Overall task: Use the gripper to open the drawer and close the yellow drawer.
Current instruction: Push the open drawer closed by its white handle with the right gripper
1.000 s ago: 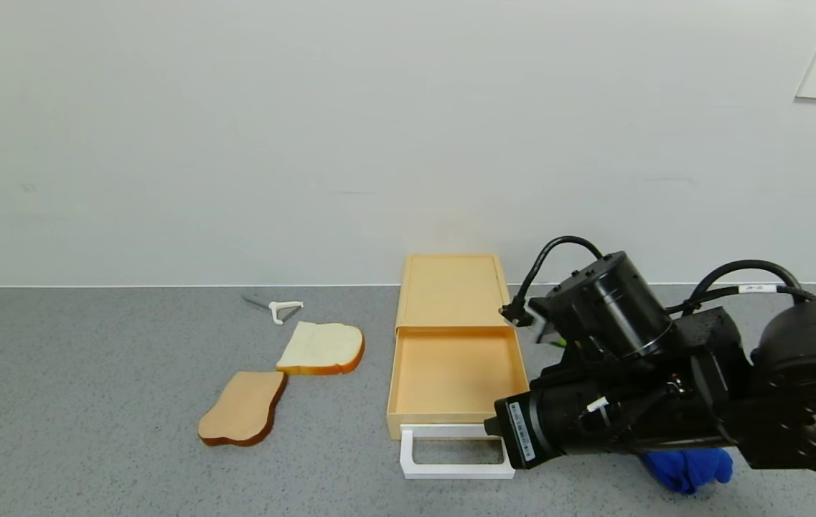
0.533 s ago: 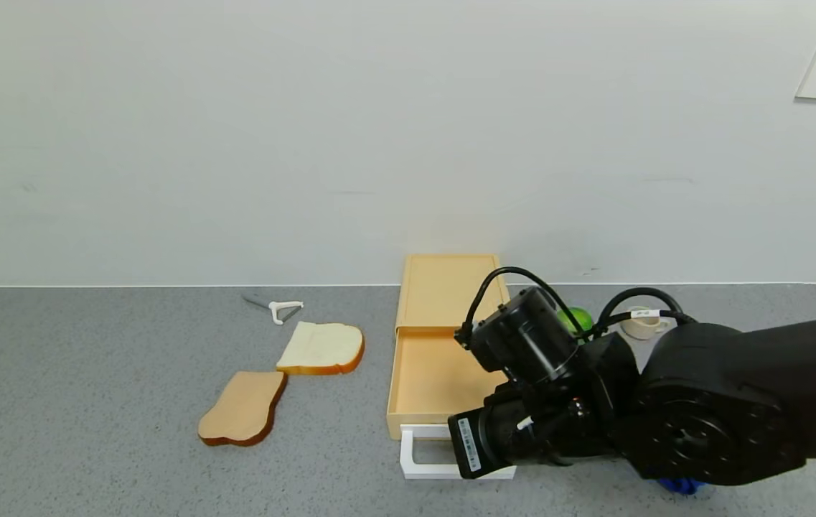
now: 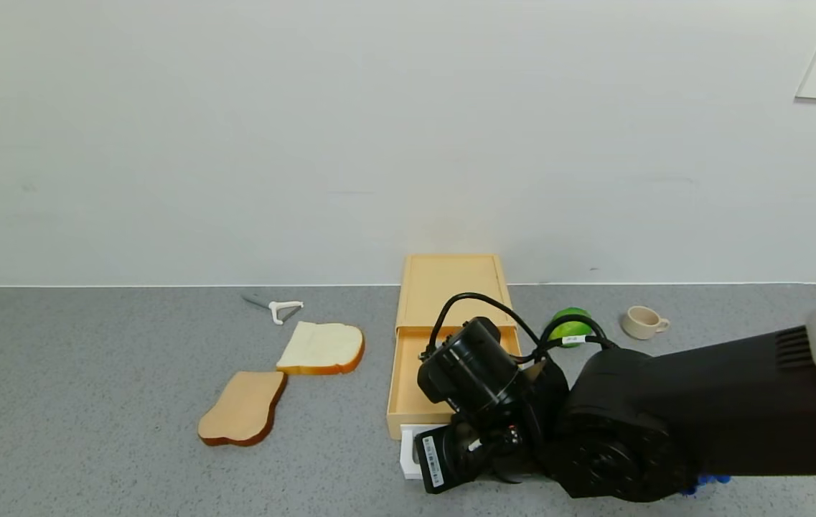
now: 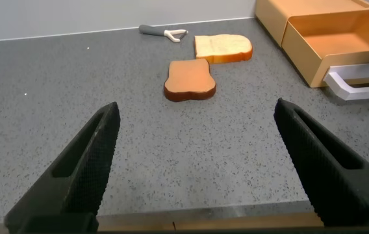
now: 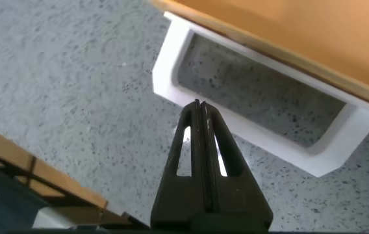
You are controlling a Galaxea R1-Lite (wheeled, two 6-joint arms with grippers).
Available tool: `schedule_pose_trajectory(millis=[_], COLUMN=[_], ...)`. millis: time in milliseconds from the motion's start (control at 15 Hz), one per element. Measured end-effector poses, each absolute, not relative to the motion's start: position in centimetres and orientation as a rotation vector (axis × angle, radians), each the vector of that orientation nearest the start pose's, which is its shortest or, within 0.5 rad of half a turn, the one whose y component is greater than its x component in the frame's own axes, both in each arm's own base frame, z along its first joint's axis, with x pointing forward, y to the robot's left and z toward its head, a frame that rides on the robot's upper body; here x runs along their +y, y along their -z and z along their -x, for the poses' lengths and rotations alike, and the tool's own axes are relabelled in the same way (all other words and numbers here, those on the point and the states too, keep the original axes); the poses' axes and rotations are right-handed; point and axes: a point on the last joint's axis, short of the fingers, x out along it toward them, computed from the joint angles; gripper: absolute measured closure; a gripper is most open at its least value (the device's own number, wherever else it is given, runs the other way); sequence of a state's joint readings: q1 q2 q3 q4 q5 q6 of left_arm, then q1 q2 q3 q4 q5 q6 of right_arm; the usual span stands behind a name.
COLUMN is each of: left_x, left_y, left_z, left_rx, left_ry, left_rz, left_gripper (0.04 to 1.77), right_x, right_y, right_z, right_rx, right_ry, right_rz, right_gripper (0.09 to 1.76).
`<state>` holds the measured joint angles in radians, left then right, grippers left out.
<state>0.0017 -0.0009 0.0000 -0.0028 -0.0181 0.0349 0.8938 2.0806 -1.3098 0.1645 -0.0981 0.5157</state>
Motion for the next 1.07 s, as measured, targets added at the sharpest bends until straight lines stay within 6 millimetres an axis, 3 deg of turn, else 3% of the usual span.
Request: schedule_pose_trajectory(millis=[1067], left_x=[0.0], left_y=[-7.6], left_z=[2.3], left_rx=[-0.004], left_ry=[0.016], left_rz=[-0.035], left_gripper=[0.09], right_x=[30.8], right_y=[-8.9], right_z=[-26.0], right_rx=[0.997], right_ry=[-0.422], right_rz=[0.015], right_gripper=[1.73])
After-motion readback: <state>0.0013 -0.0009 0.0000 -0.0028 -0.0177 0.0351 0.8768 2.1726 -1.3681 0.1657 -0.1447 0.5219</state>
